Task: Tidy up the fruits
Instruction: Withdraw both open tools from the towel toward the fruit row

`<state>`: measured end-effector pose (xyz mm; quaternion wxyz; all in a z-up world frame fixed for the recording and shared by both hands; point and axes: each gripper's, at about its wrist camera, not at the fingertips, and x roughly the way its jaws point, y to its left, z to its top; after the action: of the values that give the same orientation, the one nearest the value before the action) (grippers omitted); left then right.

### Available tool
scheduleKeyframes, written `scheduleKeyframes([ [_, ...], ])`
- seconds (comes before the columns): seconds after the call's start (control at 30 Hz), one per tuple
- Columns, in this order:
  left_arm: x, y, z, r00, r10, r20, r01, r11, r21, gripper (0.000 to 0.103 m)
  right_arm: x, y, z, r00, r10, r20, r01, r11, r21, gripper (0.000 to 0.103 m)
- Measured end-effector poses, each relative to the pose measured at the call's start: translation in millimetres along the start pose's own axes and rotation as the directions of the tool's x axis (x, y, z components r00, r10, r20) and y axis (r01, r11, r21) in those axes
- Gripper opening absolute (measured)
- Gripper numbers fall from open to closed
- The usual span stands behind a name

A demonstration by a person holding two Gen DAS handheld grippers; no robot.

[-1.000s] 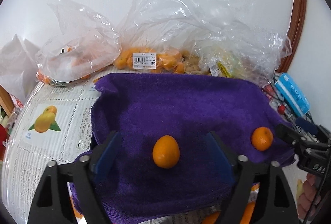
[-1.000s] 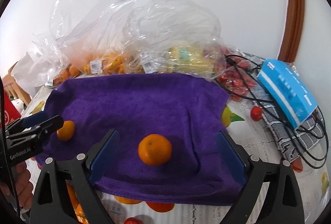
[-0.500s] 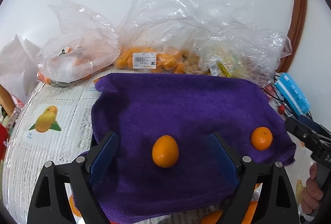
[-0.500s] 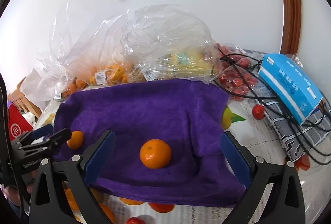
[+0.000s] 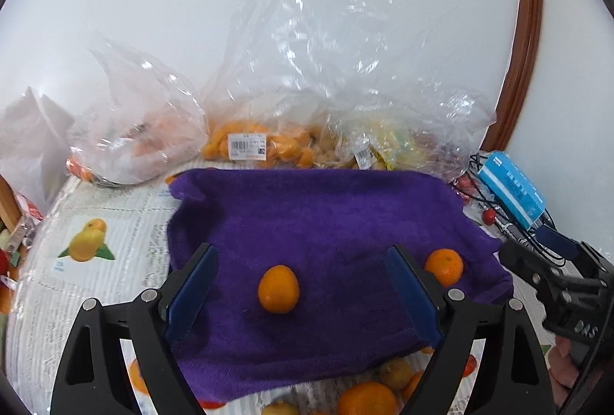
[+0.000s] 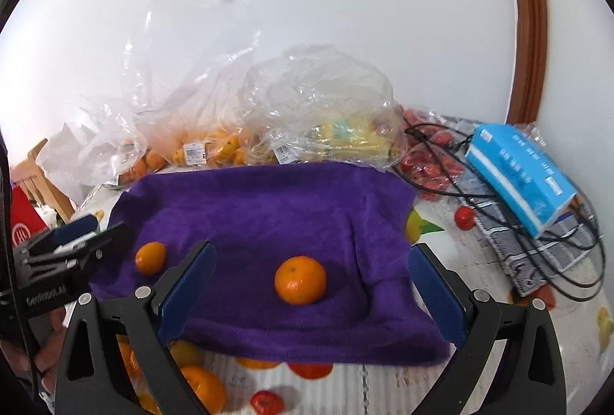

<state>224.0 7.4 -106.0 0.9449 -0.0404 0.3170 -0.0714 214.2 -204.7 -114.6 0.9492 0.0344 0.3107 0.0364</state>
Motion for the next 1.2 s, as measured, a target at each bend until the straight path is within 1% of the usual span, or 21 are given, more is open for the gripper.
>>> scheduleKeyframes([
  [0.1,-16.4,2.8,-3.4,1.0,-0.002,0.003,0.002,1.0,-0.005,0.088,-22.8,6.0,-3.7,1.0,-0.024,-0.004,0.024,0.999,-0.035,0.1],
  [0.23,-40.6,6.9,-13.1,1.0,-0.019,-0.011,0.019,0.999,-0.03,0.088,-48.9,7.5,-10.5,1.0,-0.013,-0.012,0.012,0.999,-0.029,0.1],
  [0.3,-53.4,9.0,-19.1,1.0,-0.028,-0.013,0.028,0.999,-0.047,0.088,-66.7,6.4,-17.0,1.0,-0.011,0.0,0.011,1.0,-0.005,0.1],
  [0.37,-64.7,8.3,-26.7,0.999,-0.04,-0.016,0.039,0.998,-0.058,0.088,-81.1,3.3,-23.7,1.0,0.009,0.009,-0.009,0.999,0.032,0.1],
  [0.4,-70.4,6.3,-30.7,0.999,-0.041,-0.019,0.04,0.998,-0.048,0.088,-85.4,2.0,-26.2,1.0,0.016,0.013,-0.017,0.999,0.046,0.099],
  [0.5,-84.9,-0.6,-42.4,1.0,-0.011,-0.02,0.011,1.0,-0.011,0.088,-105.9,-7.1,-37.7,0.998,0.046,0.046,-0.051,0.993,0.108,0.098],
  [0.53,-89.0,-2.0,-45.9,1.0,-0.008,-0.019,0.008,1.0,-0.003,0.088,-109.1,-8.9,-39.4,0.998,0.044,0.051,-0.049,0.992,0.116,0.098],
  [0.57,-94.4,-3.5,-50.5,1.0,-0.006,-0.02,0.006,1.0,0.0,0.088,-115.7,-12.5,-43.6,0.998,0.023,0.061,-0.031,0.991,0.127,0.098],
  [0.63,-103.1,-4.2,-56.1,1.0,-0.003,-0.02,0.002,1.0,-0.008,0.088,-122.3,-16.6,-47.7,0.998,0.008,0.062,-0.017,0.99,0.138,0.098],
  [0.73,-114.7,-4.3,-62.0,1.0,-0.002,-0.021,0.002,1.0,-0.019,0.088,-132.2,-23.4,-54.2,0.999,0.01,0.044,-0.016,0.991,0.136,0.098],
  [0.87,-131.2,-2.5,-68.6,1.0,0.009,-0.006,-0.009,1.0,-0.018,0.088,-146.4,-22.6,-62.8,0.999,-0.01,0.047,0.005,0.995,0.096,0.098],
  [1.0,-138.6,-1.5,-71.3,1.0,0.018,-0.008,-0.018,1.0,-0.008,0.088,-154.5,-18.5,-68.6,0.998,-0.04,0.05,0.037,0.997,0.069,0.098],
  [1.07,-141.7,-0.4,-73.1,0.999,0.034,-0.003,-0.034,0.999,-0.002,0.088,-157.3,-16.6,-70.2,0.998,-0.041,0.056,0.037,0.997,0.067,0.098],
  [1.2,-142.2,5.3,-77.7,0.998,0.053,-0.02,-0.053,0.999,-0.006,0.088,-158.3,-14.2,-71.1,0.998,-0.029,0.065,0.024,0.997,0.075,0.098],
])
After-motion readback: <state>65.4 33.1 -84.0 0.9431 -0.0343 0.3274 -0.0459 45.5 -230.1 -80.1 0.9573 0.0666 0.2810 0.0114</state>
